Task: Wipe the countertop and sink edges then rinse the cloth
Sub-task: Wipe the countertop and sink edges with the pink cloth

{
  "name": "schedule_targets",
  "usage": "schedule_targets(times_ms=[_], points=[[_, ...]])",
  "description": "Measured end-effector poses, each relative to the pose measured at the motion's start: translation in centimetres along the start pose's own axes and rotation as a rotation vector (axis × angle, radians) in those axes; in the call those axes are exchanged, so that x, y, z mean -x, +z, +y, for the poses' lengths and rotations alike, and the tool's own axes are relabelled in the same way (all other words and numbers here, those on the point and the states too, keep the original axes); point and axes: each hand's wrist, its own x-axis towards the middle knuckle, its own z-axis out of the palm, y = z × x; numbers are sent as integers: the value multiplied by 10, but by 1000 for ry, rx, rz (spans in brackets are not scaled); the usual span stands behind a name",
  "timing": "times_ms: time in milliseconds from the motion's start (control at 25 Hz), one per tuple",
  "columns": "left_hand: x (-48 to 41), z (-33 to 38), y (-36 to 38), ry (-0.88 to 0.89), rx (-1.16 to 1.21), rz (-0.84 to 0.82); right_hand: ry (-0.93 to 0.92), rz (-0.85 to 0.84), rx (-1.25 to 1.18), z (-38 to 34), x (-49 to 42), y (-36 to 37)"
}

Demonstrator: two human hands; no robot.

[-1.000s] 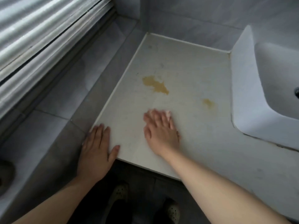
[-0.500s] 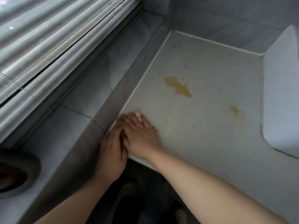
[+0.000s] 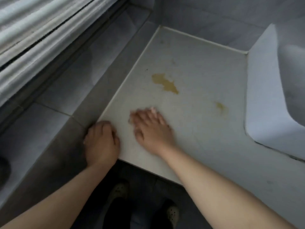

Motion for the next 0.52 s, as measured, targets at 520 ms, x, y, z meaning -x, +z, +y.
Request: schedule_targets(times_ms=[520], points=[[-58,71,36,96,-196,-192,904,240,-6,153,58,-25]])
